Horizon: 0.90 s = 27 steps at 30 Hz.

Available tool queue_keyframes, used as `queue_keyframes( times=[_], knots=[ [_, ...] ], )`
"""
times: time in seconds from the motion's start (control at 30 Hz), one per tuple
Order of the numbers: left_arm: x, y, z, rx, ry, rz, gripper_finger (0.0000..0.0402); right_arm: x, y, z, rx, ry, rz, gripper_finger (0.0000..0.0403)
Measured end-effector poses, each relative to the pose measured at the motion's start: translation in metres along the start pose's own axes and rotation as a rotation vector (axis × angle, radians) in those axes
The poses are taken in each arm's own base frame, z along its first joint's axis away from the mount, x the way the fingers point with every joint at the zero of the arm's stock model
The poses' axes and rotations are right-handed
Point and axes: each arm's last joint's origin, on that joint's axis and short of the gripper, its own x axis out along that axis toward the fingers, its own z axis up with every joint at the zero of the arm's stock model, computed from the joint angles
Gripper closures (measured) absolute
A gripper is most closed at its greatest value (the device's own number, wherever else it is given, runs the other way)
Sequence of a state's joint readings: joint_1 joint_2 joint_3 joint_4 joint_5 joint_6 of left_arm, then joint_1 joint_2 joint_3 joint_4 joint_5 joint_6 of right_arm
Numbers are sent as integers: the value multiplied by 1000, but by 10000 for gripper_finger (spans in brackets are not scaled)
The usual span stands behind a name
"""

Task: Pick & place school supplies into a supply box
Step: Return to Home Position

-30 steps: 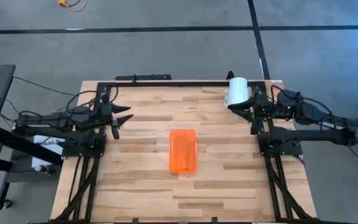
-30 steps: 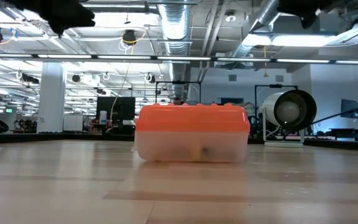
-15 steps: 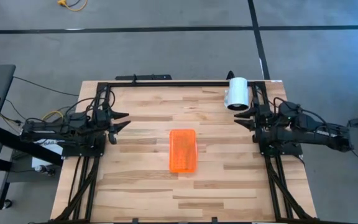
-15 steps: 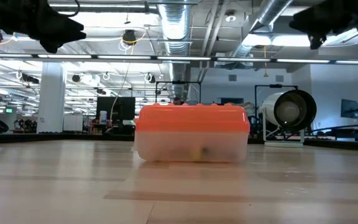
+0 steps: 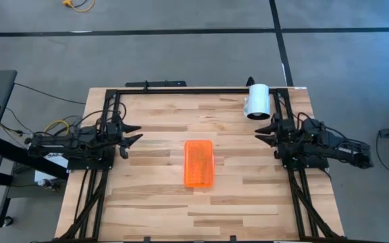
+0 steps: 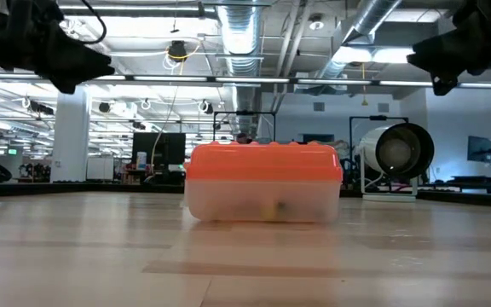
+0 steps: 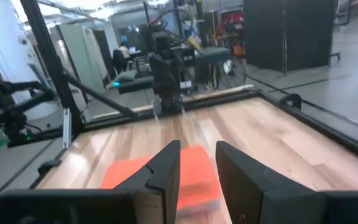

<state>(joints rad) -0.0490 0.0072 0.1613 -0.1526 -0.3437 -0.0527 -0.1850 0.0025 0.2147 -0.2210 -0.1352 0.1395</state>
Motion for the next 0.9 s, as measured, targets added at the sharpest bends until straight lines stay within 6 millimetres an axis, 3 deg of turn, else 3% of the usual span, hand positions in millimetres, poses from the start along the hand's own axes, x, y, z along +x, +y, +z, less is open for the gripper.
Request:
queue_keyframes(
  times=[0.2, 0.33, 0.5, 0.73, 0.9],
  knots=[
    [1, 0, -7, -27, 18, 3, 249, 7, 0, -16, 50, 22, 34, 305],
    [1, 0, -4, -36, -7, 0, 249, 11, 5, -19, 42, -74, 101, 305],
    [1, 0, -3, 7, -24, 0, 249, 14, 7, -29, 39, -74, 59, 305],
    [1, 0, -12, 33, 65, 3, 249, 18, 9, -47, 62, -11, 91, 305],
    [1, 0, -15, 36, 106, -19, 249, 18, 10, -48, 70, -11, 98, 305]
  ],
)
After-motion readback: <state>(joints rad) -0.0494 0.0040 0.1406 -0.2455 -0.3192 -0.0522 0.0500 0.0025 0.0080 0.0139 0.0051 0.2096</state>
